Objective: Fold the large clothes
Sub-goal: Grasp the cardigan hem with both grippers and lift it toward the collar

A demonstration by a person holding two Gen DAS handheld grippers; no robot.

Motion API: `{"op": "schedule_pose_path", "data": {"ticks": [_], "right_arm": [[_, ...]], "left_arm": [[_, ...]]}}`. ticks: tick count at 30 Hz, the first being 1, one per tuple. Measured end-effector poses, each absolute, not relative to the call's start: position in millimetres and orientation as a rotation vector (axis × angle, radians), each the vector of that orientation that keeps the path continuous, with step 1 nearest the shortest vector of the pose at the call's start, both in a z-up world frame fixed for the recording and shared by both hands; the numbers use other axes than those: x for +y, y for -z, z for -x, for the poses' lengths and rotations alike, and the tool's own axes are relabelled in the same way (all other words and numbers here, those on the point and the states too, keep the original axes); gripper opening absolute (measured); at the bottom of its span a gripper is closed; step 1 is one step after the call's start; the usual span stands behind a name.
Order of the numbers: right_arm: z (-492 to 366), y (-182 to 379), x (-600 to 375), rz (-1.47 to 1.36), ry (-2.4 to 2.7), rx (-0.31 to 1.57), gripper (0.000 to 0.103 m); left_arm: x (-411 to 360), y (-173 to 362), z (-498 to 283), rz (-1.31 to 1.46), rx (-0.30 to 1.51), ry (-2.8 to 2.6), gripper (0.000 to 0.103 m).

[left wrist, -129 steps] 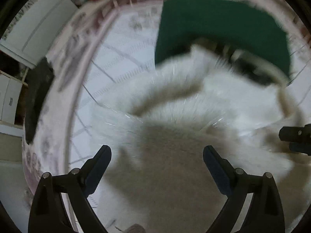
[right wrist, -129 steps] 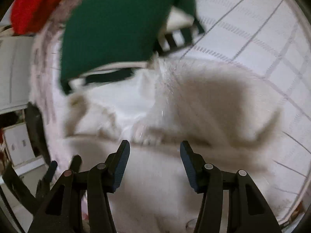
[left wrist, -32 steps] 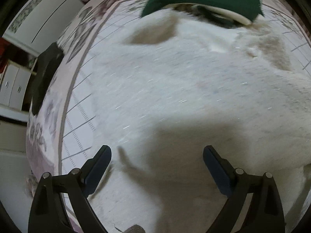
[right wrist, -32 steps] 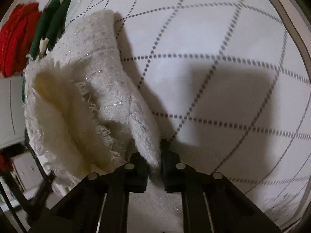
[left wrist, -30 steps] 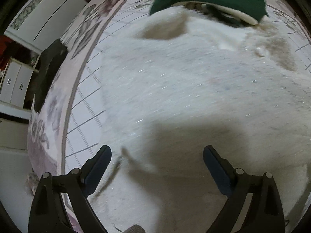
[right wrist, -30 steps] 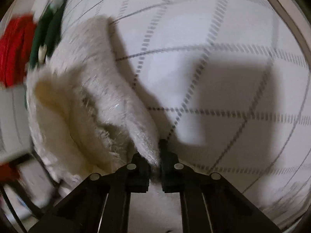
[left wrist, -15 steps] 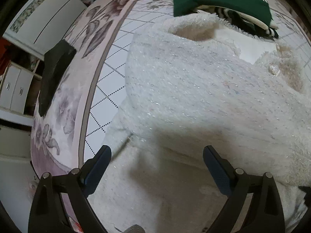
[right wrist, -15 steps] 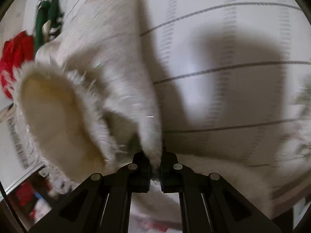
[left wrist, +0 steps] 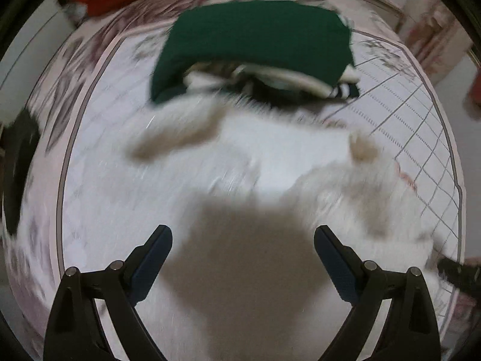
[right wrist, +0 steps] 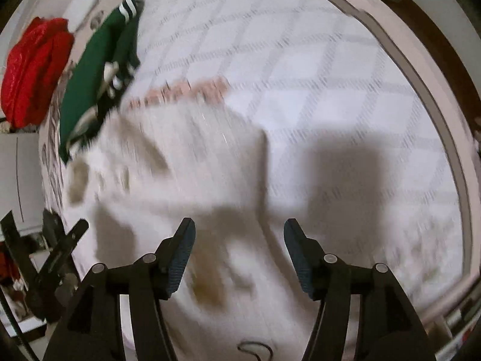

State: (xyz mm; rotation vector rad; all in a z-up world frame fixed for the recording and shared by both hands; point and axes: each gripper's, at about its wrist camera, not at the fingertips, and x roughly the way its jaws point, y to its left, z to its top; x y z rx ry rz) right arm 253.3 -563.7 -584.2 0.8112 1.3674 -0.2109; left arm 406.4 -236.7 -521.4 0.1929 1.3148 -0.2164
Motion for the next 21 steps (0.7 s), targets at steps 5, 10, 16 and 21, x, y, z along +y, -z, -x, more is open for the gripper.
{"op": "schedule_pose_path", "data": {"ticks": [5, 10, 16, 21], "right_arm": [[-311, 621, -593, -0.846, 0.194, 1.376, 0.065], [-332, 645, -600, -0.867, 0.147, 1.406, 0.068], [-347, 659, -596, -0.878, 0.058, 1.435, 0.071], [-357, 652, -583, -0.807, -0.042, 1.433, 0.008]], "left_arm": [[-281, 547, -436, -0.271, 1.350, 0.391, 0.095], [-314, 584, -444, -0.302, 1.438, 0.542, 0.056], [-315, 588, -435, -0.330, 1.416, 0.567, 0.010], [-285, 575, -440, -0.256, 1.399, 0.520, 0.008]]}}
